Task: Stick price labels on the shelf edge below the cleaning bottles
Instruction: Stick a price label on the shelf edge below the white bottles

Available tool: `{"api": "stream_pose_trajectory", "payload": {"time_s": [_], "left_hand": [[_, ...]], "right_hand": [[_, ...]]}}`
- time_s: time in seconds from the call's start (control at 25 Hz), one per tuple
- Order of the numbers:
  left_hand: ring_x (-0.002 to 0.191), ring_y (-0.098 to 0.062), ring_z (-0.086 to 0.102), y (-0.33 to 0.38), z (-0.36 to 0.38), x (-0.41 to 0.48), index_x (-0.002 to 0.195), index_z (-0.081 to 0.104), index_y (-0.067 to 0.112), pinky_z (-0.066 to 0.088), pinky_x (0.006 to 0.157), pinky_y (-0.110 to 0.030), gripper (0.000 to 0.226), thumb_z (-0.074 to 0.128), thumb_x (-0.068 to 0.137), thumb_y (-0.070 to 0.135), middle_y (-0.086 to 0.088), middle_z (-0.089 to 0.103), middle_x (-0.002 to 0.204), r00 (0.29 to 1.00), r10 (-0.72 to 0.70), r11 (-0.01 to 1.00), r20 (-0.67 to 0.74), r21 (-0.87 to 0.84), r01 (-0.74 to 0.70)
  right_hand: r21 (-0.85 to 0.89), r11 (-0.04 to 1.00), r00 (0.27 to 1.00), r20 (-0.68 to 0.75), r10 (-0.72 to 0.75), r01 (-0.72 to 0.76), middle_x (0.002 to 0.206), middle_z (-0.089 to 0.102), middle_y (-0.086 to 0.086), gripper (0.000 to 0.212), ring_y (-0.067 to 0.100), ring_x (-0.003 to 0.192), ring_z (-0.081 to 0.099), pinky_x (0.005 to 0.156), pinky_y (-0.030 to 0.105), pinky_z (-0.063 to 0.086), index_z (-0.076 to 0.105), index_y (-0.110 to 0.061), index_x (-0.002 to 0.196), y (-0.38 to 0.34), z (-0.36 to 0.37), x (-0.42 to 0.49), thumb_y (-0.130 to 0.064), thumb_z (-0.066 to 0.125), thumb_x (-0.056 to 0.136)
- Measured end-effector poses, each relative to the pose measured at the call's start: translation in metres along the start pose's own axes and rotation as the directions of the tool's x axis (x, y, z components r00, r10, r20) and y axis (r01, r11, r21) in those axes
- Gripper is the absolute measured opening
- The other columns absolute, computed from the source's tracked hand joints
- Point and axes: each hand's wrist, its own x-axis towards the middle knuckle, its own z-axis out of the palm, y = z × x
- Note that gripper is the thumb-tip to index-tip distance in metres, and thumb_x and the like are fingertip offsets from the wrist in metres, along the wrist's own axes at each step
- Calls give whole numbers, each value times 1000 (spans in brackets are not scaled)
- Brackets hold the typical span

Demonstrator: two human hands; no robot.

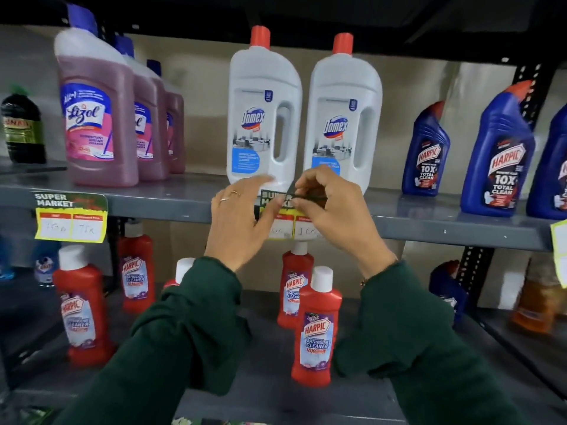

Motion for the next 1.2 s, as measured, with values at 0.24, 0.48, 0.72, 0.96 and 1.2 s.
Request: {"api": "stream_pose_trajectory", "payload": {"time_s": [0.24,0.48,0.72,0.96,1.2], "left_hand": [[114,-20,45,9,-7,-17,87,65,22,16,94,-36,6,59,87,23,4,67,105,999,33,994,20,104,-35],[122,-27,43,11,2,-27,80,66,18,21,104,-58,10,58,87,18,0,67,113,997,19,990,81,140,-30],[119,-28,50,10,3,-25,78,70,15,15,109,-58,3,69,80,14,-7,67,114,977,128,950,169,261,-169],[100,-29,63,16,6,-23,76,71,6,24,107,-52,3,69,78,6,-13,70,107,982,138,946,129,277,-169],[88,-33,65,21,2,-13,79,69,4,45,94,-52,7,66,82,9,-16,74,93,990,89,978,111,176,-108]], "right_hand": [[-269,955,992,18,-128,128,94,69,8,9,15,86,59,79,22,48,67,-6,89,11,-14,-30,-10,63,82],[-297,954,999,-6,-46,43,105,58,8,11,11,94,50,81,23,43,68,-5,86,25,-3,-43,-14,63,83],[-338,941,998,-52,-32,12,104,59,8,10,16,91,56,75,23,43,67,-4,81,27,2,-47,-13,65,80],[-393,920,995,-94,-37,-3,102,59,12,12,20,85,58,71,29,49,67,2,77,23,9,-47,-10,64,80],[-341,940,976,-213,-41,-35,92,58,13,10,17,75,56,69,30,51,65,-1,77,19,12,-43,-11,65,80]]}}
